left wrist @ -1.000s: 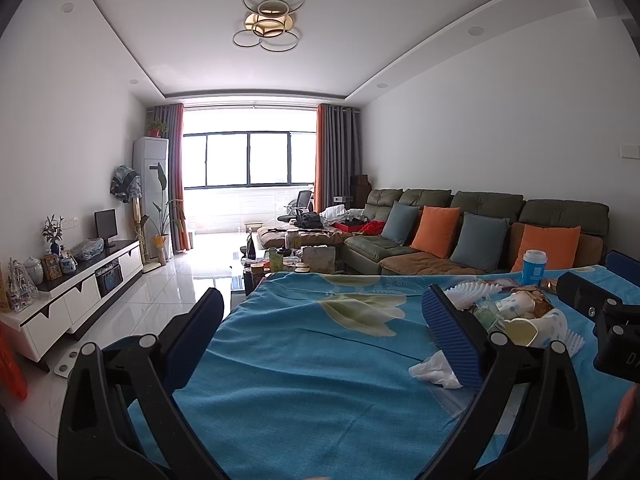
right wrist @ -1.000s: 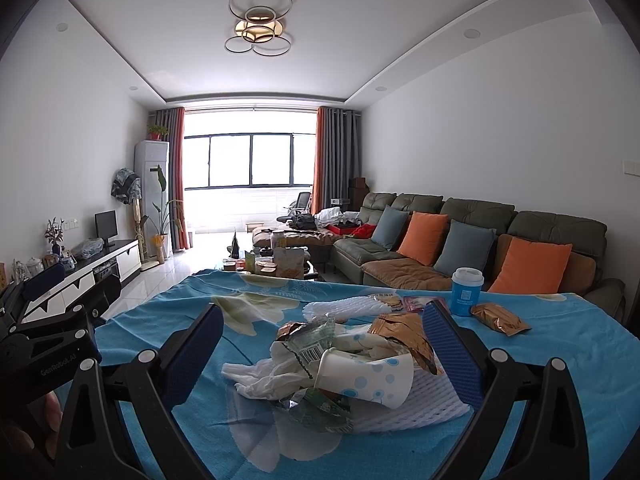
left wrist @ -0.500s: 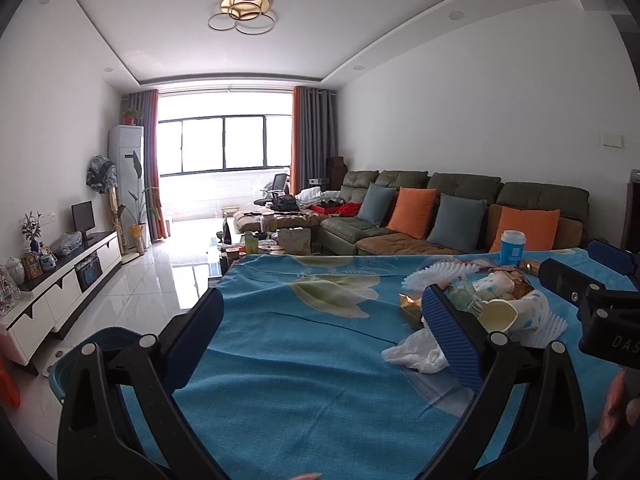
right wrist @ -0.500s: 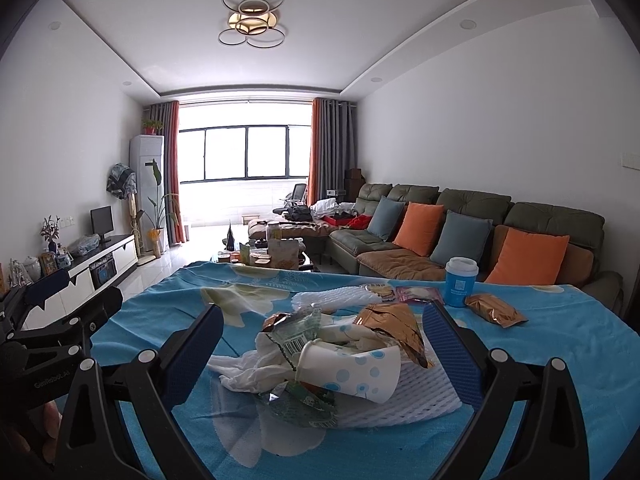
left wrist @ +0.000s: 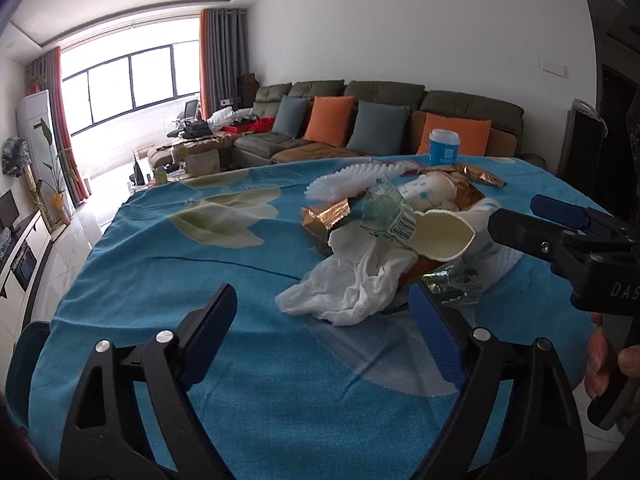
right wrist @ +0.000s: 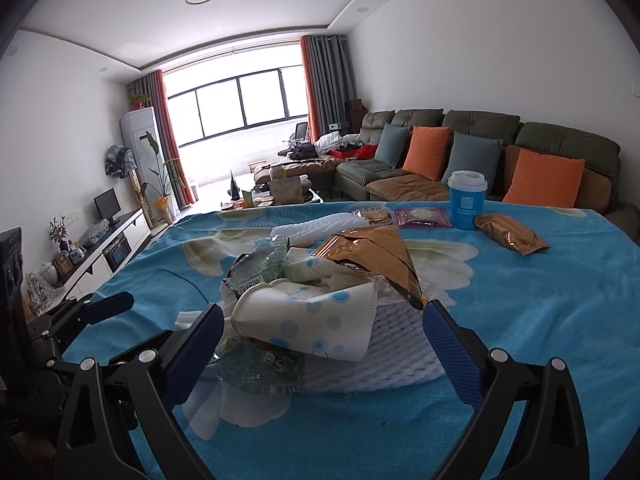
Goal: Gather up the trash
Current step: 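Grasp the white tissue with the left tool while the right tool grasps the paper cup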
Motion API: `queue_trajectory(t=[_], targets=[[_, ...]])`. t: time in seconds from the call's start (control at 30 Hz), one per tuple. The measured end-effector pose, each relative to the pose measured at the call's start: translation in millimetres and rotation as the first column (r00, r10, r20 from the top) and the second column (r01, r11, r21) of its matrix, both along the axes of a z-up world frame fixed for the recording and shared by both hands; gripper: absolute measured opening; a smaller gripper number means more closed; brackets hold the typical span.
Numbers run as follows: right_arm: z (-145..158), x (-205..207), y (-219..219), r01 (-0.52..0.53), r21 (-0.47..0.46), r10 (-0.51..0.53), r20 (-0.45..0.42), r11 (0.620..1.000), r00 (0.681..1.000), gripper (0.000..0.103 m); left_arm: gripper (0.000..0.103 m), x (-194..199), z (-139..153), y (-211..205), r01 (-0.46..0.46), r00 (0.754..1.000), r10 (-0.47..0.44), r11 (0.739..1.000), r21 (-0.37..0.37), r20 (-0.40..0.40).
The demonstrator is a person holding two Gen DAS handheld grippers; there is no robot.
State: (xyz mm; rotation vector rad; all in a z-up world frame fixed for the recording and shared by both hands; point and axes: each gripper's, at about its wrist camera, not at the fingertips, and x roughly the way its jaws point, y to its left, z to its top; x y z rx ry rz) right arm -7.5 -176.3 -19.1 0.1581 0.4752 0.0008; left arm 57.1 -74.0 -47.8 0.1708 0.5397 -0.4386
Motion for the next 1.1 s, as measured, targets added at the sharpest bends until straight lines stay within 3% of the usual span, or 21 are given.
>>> queue_trajectory(t=[0.17, 0.27, 0.33, 0.4, 0.53, 1.1], targets=[[-1, 10, 5, -0.031, 0.013, 0.031, -0.026, 0.999, 0.999, 0.096, 0.068, 22, -15, -13, 0.065, 0.994, -0.062, 0.997, 0.039, -0.088], [-5, 16, 6, -0.036, 0.023, 0.037, -0.055, 0.999, 0.998, 0.093, 0.06, 36, -22, -16, 0.107, 0.982, -0.101, 0.994, 0.027, -0.162], [-8, 20, 3, -0.042, 0.04, 0.045, -0.077, 0.998, 0.996, 0.083, 0.05, 44, -26, -19, 0.123, 0.973, -0.118, 0.992, 0.015, -0.2], [-9, 18, 3, -0.046, 0.065, 0.052, -0.095, 0.997, 0.994, 0.077, 0.03, 50, -30, -18, 0.129, 0.966, -0.126, 0.992, 0.001, -0.225], [-11, 18, -4, -0.047, 0.094, 0.056, -0.095, 0.994, 0.994, 0.077, 0.007, 51, -30, -14, 0.128, 0.964, -0.133, 0.991, -0.033, -0.231], [19, -13, -4, -0.09, 0.079, 0.092, -0.019, 0.993, 0.996, 0.077, 0.003, 12, 8, 54, 0.131, 0.973, -0.162, 0.973, -0.189, -0.162]])
